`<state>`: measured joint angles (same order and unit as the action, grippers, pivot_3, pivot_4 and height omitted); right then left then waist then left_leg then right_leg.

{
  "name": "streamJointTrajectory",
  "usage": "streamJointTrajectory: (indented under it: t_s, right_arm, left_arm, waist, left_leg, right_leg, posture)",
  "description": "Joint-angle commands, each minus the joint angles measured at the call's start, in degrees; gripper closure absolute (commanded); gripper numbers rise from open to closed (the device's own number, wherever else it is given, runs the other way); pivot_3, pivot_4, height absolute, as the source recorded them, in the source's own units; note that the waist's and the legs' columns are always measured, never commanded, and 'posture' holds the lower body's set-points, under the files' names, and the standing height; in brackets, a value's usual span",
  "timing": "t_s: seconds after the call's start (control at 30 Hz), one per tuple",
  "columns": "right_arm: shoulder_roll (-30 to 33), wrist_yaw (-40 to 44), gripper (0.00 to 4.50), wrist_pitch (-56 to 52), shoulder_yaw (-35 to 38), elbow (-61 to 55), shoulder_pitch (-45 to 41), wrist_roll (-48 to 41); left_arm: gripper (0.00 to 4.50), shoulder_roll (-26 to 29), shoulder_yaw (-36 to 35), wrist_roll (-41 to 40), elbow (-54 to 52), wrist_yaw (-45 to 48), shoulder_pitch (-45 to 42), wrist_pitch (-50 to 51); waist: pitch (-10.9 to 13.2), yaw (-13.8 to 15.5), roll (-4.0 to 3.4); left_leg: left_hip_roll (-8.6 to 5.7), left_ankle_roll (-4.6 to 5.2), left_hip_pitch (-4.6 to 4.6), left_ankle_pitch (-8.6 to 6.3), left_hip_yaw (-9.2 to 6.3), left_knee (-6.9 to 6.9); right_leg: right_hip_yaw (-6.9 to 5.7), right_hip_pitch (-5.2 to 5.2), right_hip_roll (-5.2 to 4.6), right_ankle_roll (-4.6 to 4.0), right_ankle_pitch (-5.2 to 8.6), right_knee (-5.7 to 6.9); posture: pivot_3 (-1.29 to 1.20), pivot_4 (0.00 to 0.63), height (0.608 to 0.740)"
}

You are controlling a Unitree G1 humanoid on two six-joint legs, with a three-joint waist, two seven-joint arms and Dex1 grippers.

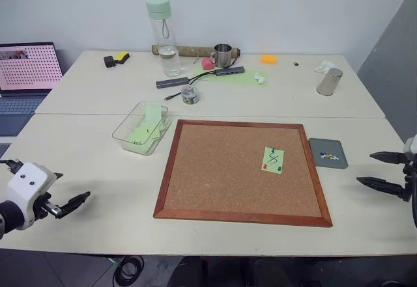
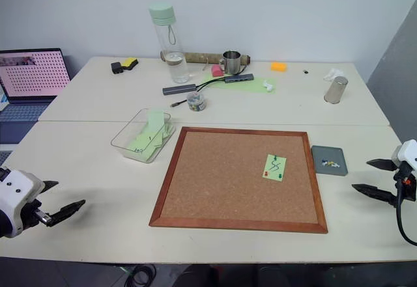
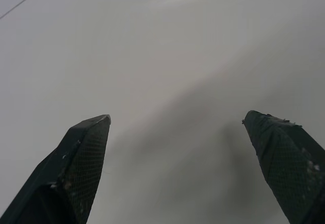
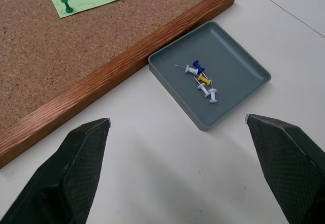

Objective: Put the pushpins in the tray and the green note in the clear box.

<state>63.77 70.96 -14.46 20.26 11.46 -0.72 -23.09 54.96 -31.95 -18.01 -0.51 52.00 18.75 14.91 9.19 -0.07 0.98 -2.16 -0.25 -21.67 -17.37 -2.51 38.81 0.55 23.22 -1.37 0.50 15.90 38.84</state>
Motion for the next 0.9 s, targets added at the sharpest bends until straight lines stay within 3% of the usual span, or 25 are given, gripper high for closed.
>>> streamJointTrajectory:
  t_s: [0.03,0.9]
  right_arm:
    - [0.8,0.5,0.00,0.4,1.7,-0.9,-0.1,0.2]
    - [-0.3,-0.3,0.00,-0.1,3.2,-2.8,-0.1,-0.6]
  left_arm:
    - [0.02,0.5,-2.3,-1.2,-1.8,1.9,0.4,0.6]
    - [0.02,-1.6,-0.3,1.4,0.3,-2.3,-4.7,0.9]
  waist:
    - [0.0,0.0,0.00]
    - [0.0,0.0,0.00]
  left_leg:
    - [0.00,0.00,0.00,0.00,0.00,0.00]
    - [0.00,0.00,0.00,0.00,0.00,0.00]
  right_leg:
    - [0.00,0.00,0.00,0.00,0.00,0.00]
    - [-0.01,0.00,0.00,0.00,0.00,0.00]
  posture:
    - [0.00,0.150,0.740]
    - [0.00,0.150,0.740]
